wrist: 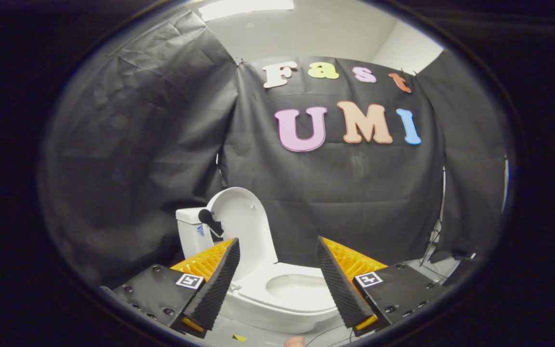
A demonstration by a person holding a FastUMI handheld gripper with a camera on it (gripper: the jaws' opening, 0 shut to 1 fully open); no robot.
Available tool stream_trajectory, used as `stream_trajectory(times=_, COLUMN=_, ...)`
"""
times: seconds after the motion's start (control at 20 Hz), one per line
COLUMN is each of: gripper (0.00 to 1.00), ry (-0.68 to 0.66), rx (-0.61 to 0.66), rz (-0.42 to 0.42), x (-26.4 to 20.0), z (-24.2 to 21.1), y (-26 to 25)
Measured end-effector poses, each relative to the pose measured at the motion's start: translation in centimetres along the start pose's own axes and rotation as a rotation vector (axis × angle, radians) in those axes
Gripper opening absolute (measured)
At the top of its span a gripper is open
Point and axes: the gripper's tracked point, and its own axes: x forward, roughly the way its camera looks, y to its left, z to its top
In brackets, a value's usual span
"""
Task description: Open the toilet lid.
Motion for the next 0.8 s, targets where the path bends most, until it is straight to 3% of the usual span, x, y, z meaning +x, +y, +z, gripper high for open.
stream_trajectory(times=0.25, gripper=0.98, ry=0.026, rx=0.080, rz=-0.027, x=-3.1, z=-1.4, y=-5.6)
stream_trajectory(times=0.55, gripper=0.97, ry=-0.084, rx=0.038, rz=-0.078, x=-5.2, z=1.1, y=-10.8)
stream_trajectory(times=0.8, gripper=0.97, ry=-0.029, rx=-0.044, rz=-0.103, x=-4.8, z=-2.2, y=-11.4)
